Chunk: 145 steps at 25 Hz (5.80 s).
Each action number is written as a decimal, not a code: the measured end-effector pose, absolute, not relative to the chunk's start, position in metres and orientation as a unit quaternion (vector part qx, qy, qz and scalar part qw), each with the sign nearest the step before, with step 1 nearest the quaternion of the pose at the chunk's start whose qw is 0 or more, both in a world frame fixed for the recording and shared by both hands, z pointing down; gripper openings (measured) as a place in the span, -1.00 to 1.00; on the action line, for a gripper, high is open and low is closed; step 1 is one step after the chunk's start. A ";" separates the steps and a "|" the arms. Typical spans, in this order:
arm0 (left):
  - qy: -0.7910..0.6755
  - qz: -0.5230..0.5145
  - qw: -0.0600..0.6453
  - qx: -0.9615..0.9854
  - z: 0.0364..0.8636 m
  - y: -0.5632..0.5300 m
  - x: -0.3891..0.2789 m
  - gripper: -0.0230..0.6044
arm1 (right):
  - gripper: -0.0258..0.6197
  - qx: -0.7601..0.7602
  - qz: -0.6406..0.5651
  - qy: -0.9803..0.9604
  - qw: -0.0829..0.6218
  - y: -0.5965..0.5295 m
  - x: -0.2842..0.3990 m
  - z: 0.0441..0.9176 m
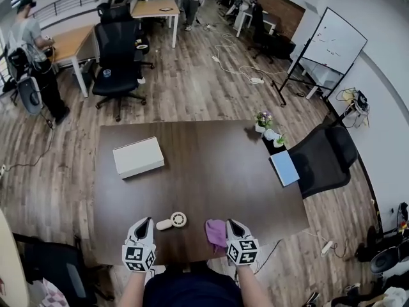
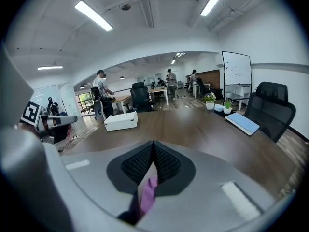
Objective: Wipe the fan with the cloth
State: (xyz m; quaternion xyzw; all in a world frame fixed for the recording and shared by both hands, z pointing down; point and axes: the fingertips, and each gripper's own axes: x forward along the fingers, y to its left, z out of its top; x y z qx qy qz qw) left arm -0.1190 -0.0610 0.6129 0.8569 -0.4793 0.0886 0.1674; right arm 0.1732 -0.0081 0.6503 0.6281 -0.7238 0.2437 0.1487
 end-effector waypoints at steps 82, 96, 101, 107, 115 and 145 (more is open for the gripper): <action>-0.209 0.483 0.070 0.847 0.851 -0.041 -0.084 -0.34 | -0.51 0.530 0.321 -0.664 0.418 -0.007 0.180 0.814; -0.203 0.490 0.062 0.845 0.851 -0.041 -0.085 -0.34 | -0.51 0.267 0.108 -0.860 0.420 -0.067 -0.057 0.751; -0.203 0.491 0.061 0.845 0.850 -0.042 -0.084 -0.34 | -0.51 0.195 0.098 -0.868 0.446 -0.050 -0.099 0.767; -0.198 0.492 0.058 0.846 0.850 -0.040 -0.086 -0.34 | -0.51 0.181 0.087 -0.861 0.466 -0.039 -0.111 0.782; -0.197 0.493 0.059 0.846 0.850 -0.041 -0.084 -0.34 | -0.51 0.226 0.064 -0.836 0.495 -0.054 -0.079 0.793; -0.202 0.503 0.062 0.838 0.853 -0.039 -0.088 -0.34 | -0.51 0.421 0.275 -0.732 0.459 -0.061 0.051 0.819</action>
